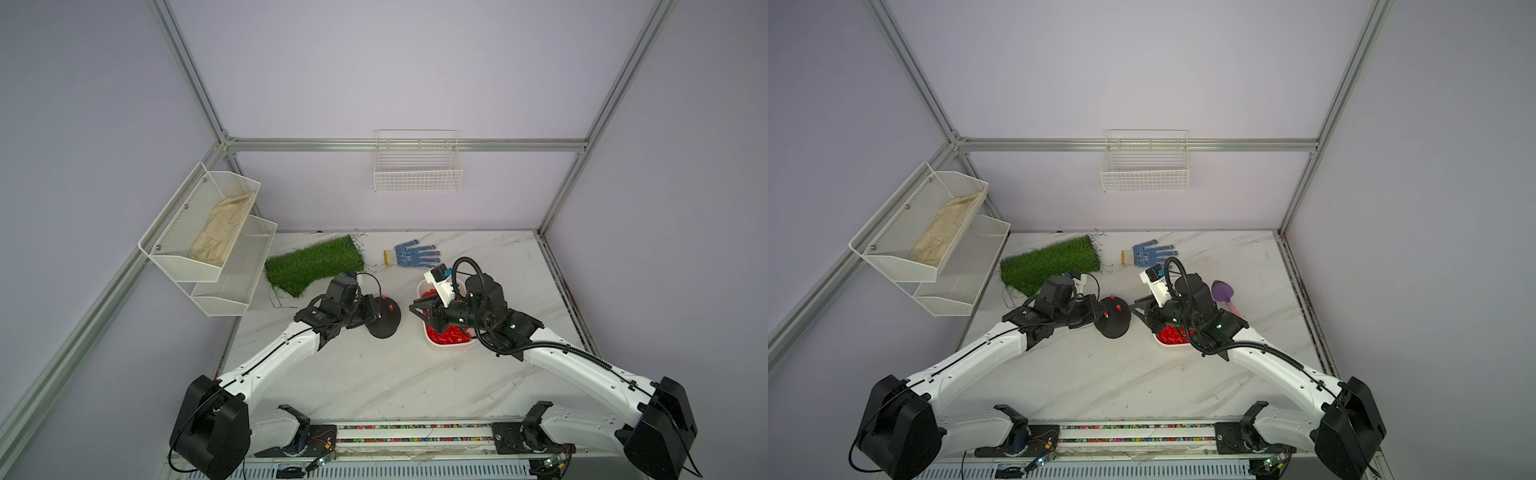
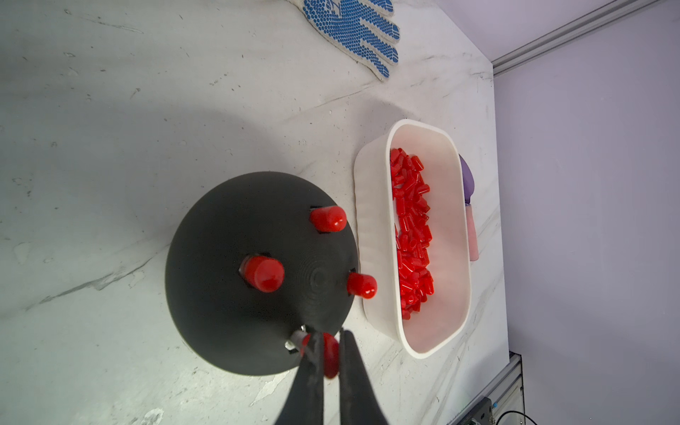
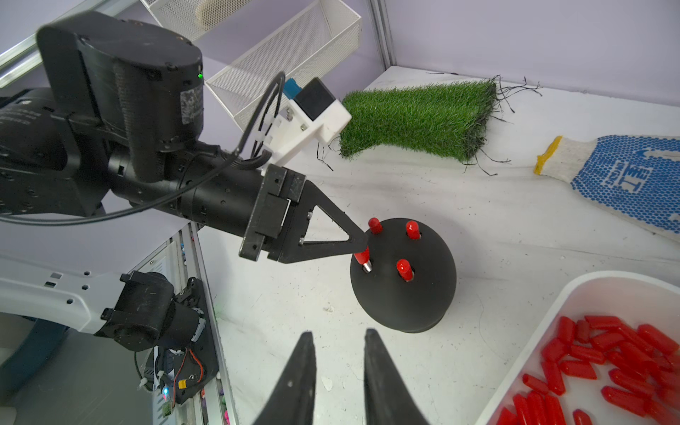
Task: Cover the protruding screws with screw protection sleeves
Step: Attach the screw protection sleeve to the screw.
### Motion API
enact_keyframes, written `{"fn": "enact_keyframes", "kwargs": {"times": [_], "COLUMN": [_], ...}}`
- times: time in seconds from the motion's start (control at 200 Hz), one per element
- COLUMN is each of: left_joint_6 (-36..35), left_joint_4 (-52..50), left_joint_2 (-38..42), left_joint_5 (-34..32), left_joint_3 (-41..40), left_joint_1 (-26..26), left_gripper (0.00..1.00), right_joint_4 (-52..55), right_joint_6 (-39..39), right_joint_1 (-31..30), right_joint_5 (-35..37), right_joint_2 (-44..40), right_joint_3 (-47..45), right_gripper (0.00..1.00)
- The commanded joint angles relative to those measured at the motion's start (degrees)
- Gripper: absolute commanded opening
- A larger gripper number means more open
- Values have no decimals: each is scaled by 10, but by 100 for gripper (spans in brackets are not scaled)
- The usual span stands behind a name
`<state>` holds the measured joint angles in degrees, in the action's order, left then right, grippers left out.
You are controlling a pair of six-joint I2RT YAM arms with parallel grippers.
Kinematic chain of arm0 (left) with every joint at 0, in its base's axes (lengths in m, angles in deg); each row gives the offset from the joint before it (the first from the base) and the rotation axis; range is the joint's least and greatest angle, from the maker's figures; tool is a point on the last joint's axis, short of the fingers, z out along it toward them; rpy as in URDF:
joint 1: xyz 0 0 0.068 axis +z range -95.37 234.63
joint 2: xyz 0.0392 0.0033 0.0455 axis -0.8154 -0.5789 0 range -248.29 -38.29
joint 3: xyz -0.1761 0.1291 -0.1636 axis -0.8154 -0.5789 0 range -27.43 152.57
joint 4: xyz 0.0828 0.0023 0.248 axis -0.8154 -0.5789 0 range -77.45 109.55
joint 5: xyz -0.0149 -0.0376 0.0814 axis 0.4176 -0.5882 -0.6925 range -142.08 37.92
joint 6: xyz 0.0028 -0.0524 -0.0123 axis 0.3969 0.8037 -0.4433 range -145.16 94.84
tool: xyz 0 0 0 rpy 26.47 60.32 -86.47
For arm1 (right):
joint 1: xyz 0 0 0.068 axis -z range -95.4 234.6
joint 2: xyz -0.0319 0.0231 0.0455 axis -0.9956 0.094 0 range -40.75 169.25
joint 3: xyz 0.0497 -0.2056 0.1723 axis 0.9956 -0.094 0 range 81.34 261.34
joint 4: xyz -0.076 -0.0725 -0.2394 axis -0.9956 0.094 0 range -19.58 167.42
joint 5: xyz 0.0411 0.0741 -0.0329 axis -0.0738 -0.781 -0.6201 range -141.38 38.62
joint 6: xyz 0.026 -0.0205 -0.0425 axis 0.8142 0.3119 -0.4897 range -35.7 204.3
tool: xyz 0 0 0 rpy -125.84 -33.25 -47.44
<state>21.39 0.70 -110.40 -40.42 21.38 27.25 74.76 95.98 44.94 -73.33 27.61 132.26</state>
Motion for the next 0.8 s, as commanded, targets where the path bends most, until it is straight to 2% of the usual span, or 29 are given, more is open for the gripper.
{"fn": "enact_keyframes", "kwargs": {"times": [0.0,0.795], "left_joint_6": [1,-4], "left_joint_4": [17,5], "left_joint_2": [-1,2], "left_joint_5": [-4,-8], "left_joint_3": [-14,-11], "left_joint_1": [3,4], "left_gripper": [9,9], "right_joint_4": [3,42], "right_joint_6": [-6,-24], "right_joint_1": [-4,-4], "right_joint_5": [-7,-20], "right_joint_2": [-12,11], "right_joint_3": [15,30], "right_gripper": [27,27]}}
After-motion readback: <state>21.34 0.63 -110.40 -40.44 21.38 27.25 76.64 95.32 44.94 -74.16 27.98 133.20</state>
